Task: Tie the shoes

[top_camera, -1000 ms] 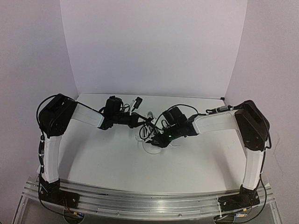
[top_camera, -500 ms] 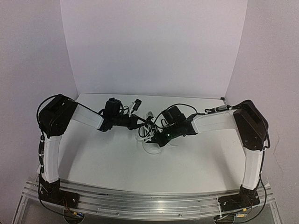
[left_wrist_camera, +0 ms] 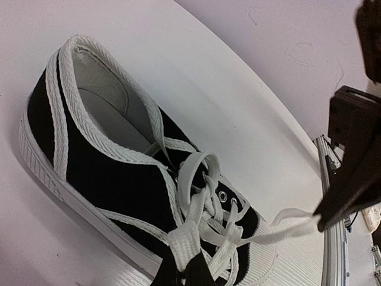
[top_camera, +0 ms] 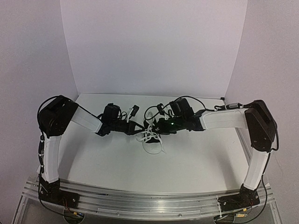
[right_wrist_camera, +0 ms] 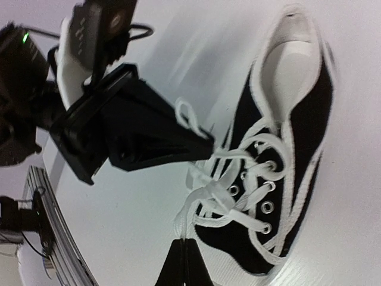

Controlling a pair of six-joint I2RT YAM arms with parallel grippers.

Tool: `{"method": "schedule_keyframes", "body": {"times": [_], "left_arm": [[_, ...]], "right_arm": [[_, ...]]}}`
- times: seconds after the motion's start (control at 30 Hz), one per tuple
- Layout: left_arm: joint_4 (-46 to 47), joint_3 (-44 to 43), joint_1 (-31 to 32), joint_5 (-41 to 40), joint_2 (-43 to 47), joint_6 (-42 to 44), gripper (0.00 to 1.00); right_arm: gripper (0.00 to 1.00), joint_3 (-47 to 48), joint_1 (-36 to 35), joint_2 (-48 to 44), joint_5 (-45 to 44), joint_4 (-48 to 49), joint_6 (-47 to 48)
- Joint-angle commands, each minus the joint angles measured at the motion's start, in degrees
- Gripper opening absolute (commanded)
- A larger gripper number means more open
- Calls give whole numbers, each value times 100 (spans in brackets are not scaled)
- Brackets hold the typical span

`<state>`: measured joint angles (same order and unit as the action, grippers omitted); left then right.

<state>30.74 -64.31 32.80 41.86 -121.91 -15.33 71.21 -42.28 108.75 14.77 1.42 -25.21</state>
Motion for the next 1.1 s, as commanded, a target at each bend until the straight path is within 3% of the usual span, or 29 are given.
{"method": "schedule_keyframes", "body": {"times": [0.0,0.07,0.2,0.4,0.53,0.67,0.8,0.93,1.07], "left_arm": [[145,-99,-24,4,199,-101,7],[99,-101,-30,-34,205,-95,10],[-23,-77,-29,-82,286,-81,29],[-557,10,-178,50,628,-7,62],[-1171,169,-364,351,951,340,72],[-1804,95,-537,703,1104,1001,73],[-2805,-441,-595,1306,1070,2282,71],[-2968,-1321,-579,1197,760,2842,50],[-3934,-3187,-435,918,-339,2845,37]], "right_arm": [[0,112,188,154,-213,461,-1132],[0,147,228,258,-280,464,-1393],[0,193,264,403,-298,474,-1634],[0,221,264,474,-192,468,-1738],[0,182,264,467,-189,464,-1851],[0,203,264,521,-191,463,-1957],[0,165,264,475,-238,449,-2006],[0,146,264,439,-199,395,-2182],[0,113,264,461,-136,394,-2650]]}}
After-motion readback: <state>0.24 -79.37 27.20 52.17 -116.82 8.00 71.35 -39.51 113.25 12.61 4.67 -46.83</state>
